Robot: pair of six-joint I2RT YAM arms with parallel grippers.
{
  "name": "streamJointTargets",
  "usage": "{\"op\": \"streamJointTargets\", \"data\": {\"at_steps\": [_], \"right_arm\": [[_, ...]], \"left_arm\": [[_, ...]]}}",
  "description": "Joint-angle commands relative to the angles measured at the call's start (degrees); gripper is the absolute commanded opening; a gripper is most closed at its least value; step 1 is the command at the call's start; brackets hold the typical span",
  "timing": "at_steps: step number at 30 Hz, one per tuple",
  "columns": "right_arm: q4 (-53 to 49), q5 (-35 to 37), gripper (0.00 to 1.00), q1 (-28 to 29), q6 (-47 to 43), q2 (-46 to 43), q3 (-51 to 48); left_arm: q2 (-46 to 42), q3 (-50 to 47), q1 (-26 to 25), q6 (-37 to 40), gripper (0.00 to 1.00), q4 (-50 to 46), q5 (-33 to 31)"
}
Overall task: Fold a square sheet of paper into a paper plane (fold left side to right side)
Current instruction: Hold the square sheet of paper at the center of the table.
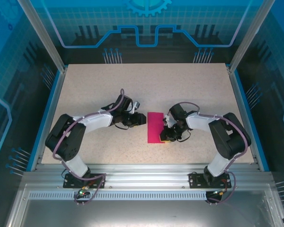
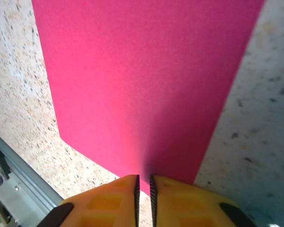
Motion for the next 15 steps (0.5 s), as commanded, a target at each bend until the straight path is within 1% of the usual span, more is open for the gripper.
{"op": "streamJointTargets", "data": {"at_steps": [1, 4, 7, 10, 15], "right_arm": [[-4.1, 2.6, 0.26, -0.1, -2.6, -6.1, 1.5], [-7.0, 3.0, 0.39, -2.4, -4.6, -10.6, 3.0], [-7.5, 3.1, 0.46, -5.8, -5.6, -12.0, 3.6], [-7.0, 3.0, 0.49, -8.6, -5.9, -10.6, 4.5], [-6.2, 3.7, 0.49, -9.4, -5.5, -7.8, 7.1]], "left_arm": [[-2.8, -1.5, -1.9, 1.0, 0.45, -3.0, 0.5], [-3.6, -2.2, -3.5, -0.6, 0.44, -2.5, 0.6], [-2.4, -2.2, -5.5, -2.3, 0.44, -0.5, 1.1], [0.7, -1.5, -7.6, -3.7, 0.44, 1.6, 1.4], [6.0, 0.5, -9.3, -4.6, 0.44, 3.1, 0.4]]}}
